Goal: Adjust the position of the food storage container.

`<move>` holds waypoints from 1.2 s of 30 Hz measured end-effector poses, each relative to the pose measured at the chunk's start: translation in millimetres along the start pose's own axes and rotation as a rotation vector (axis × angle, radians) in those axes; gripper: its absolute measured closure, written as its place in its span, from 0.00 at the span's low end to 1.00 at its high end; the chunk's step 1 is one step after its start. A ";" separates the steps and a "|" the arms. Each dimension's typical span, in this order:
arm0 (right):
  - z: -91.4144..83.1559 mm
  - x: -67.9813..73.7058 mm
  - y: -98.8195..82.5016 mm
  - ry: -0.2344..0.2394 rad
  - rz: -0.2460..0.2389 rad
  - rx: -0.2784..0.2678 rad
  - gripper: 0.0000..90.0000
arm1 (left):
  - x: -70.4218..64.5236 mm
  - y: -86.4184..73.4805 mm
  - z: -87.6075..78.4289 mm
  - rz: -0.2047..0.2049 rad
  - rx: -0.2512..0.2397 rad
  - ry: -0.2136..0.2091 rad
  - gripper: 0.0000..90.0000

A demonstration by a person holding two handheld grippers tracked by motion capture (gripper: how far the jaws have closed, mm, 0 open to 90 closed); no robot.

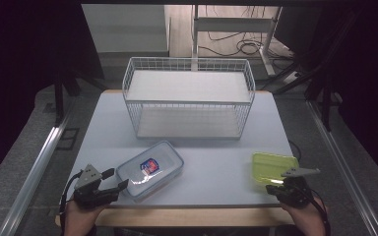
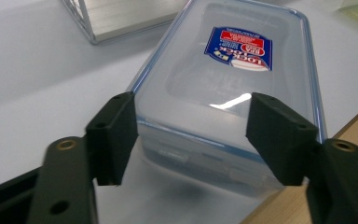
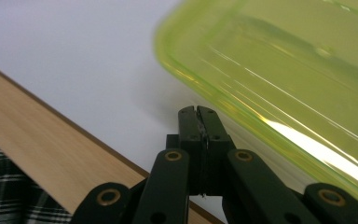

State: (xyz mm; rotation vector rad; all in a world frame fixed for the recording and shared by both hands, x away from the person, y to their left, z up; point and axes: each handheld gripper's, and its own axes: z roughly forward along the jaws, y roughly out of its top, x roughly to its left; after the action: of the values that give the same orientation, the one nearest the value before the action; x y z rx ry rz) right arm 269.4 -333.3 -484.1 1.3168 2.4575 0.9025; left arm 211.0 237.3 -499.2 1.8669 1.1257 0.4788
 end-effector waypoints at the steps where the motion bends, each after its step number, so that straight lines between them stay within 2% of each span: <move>1: 0.2 2.6 1.1 0.006 -0.002 -0.005 0.99 | 0.3 -1.0 -1.6 -0.012 0.002 0.003 0.43; 4: 1.3 9.8 7.5 0.013 -0.028 -0.038 0.99 | 1.9 -3.9 -5.9 -0.050 0.013 0.010 0.55; 6: 2.5 12.7 14.1 0.019 -0.041 -0.066 0.99 | 2.2 -6.7 -9.0 -0.073 0.027 0.026 0.70; 7: 2.5 12.7 14.1 0.019 -0.041 -0.066 0.99 | 2.5 -8.2 -10.0 -0.082 0.038 0.028 0.70; 10: 4.5 16.8 24.8 0.031 -0.060 -0.113 0.99 | 4.4 -12.5 -7.9 -0.108 0.085 0.038 0.87; 13: 5.6 19.9 30.1 0.023 -0.075 -0.134 0.99 | 7.1 -15.2 -2.0 -0.128 0.134 0.062 0.90; 16: 9.6 24.4 40.0 0.034 -0.099 -0.159 0.99 | 9.0 -15.1 1.4 -0.140 0.143 0.076 0.93; 19: 16.4 26.9 48.8 0.040 -0.117 -0.157 0.99 | 11.2 -14.9 6.8 -0.154 0.164 0.078 0.94; 21: 21.1 28.4 54.0 0.046 -0.119 -0.149 0.99 | 10.0 -14.0 12.7 -0.142 0.187 0.088 0.95; 22: 22.9 28.9 56.4 0.048 -0.122 -0.148 0.99 | 9.4 -12.8 14.6 -0.134 0.191 0.096 0.95; 36: 47.3 32.3 86.6 0.080 -0.117 -0.149 0.99 | 18.1 6.4 41.7 -0.120 0.186 0.068 0.95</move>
State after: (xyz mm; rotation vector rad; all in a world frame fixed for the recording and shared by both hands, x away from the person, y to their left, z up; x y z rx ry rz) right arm 331.0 -251.7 -465.9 1.0957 2.4429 1.1035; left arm 252.4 231.2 -518.3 1.9396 1.3582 0.3824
